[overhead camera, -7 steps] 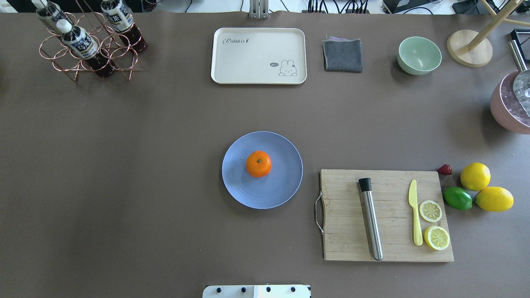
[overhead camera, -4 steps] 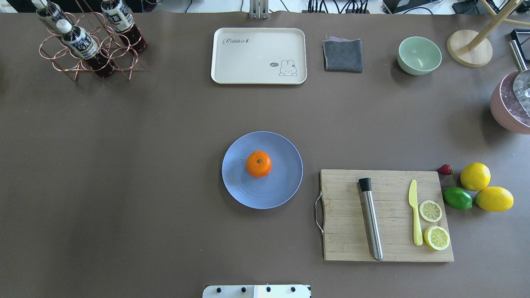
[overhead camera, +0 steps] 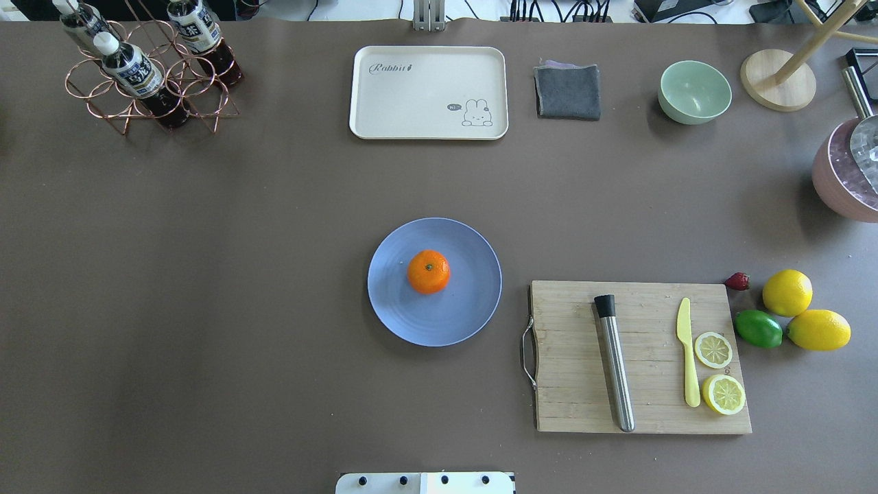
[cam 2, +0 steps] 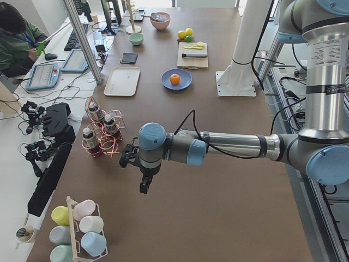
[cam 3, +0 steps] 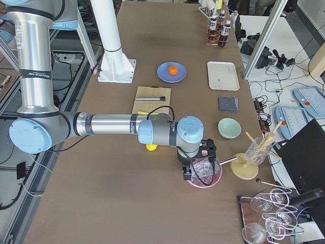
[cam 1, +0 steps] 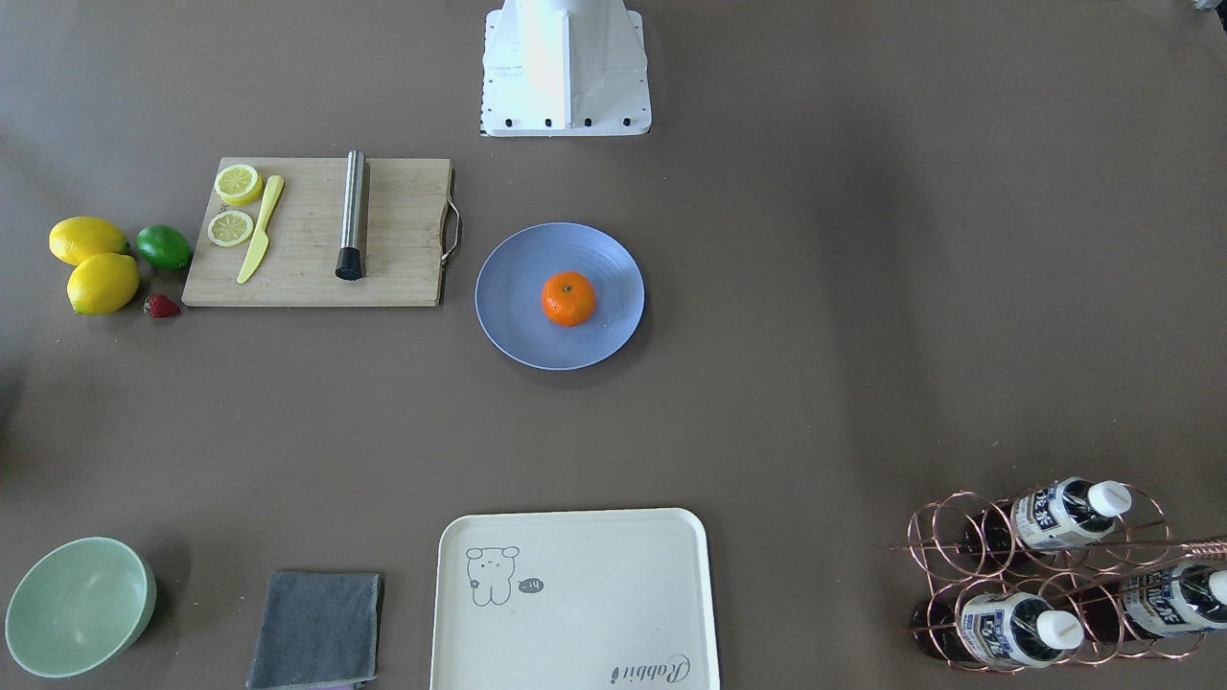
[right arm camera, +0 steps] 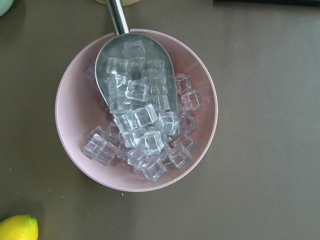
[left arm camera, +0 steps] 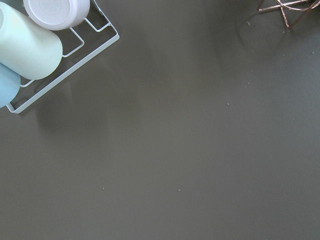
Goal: Pick orange to plate
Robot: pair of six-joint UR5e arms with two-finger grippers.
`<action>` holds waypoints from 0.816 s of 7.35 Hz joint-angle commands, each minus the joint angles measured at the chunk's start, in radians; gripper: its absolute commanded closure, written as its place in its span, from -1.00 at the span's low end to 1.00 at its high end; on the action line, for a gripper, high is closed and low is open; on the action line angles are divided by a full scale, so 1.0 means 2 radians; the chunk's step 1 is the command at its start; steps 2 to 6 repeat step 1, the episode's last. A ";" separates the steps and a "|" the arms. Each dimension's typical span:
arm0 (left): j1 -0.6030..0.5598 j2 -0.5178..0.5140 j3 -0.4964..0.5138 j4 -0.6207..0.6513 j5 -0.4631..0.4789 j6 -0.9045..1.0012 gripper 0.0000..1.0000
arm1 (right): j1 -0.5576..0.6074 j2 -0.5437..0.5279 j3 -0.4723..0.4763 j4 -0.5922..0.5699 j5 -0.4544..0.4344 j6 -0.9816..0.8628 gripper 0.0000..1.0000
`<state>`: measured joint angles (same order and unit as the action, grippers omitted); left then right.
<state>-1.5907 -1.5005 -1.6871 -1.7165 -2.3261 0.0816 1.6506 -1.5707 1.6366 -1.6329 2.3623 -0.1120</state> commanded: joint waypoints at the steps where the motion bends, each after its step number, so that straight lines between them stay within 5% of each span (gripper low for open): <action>1: 0.000 -0.001 0.001 0.000 0.001 0.001 -0.96 | 0.000 -0.001 -0.001 0.000 0.000 0.000 -1.00; 6: 0.000 -0.001 0.001 0.000 0.001 0.001 -0.96 | 0.000 -0.001 -0.001 0.000 0.000 0.000 -1.00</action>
